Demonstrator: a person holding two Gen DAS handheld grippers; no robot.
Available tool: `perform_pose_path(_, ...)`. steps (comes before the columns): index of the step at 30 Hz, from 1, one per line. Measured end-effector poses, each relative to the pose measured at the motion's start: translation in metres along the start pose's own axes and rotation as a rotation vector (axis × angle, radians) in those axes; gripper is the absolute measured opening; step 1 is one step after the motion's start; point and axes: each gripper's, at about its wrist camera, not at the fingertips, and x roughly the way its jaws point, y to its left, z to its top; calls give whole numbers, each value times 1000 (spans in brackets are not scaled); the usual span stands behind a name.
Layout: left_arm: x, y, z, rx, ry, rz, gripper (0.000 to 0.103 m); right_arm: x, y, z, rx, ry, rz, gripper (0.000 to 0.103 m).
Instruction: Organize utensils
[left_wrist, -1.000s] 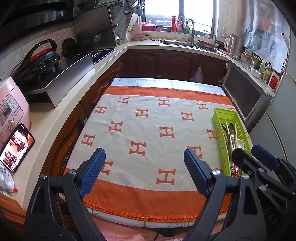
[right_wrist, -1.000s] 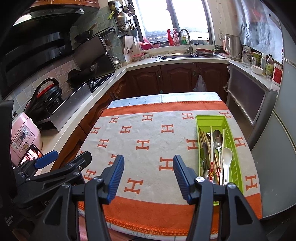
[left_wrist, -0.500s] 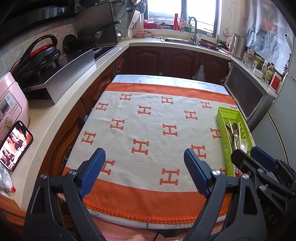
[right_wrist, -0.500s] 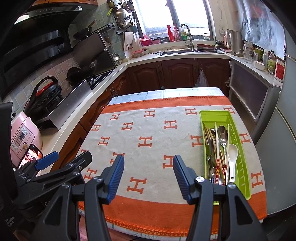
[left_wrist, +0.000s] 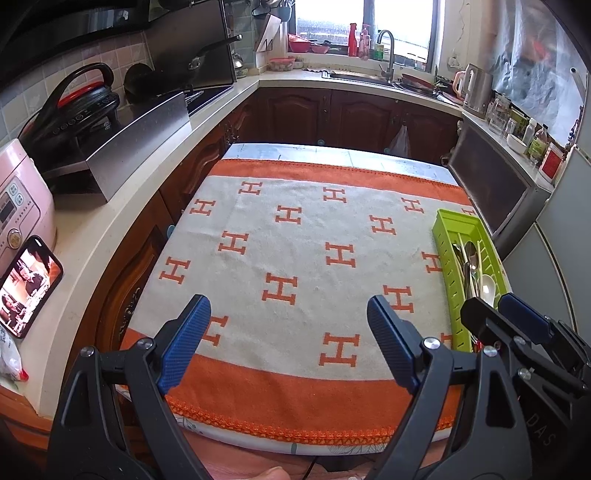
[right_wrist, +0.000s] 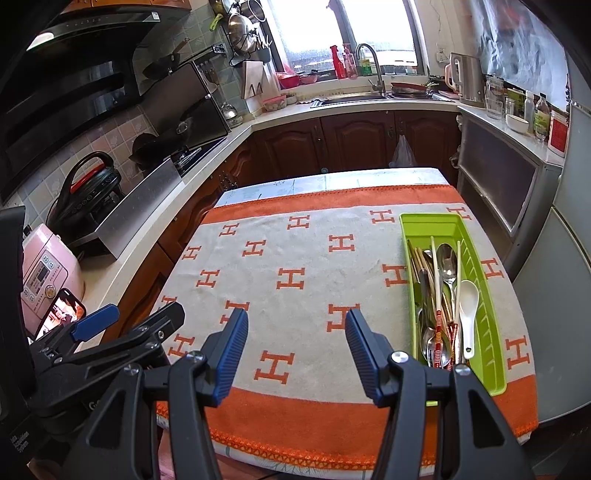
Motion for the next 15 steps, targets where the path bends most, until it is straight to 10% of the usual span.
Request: perform_pose_path(15, 1, -1, -2, -2, 4, 1, 85, 0, -3, 0, 4, 2, 3, 55)
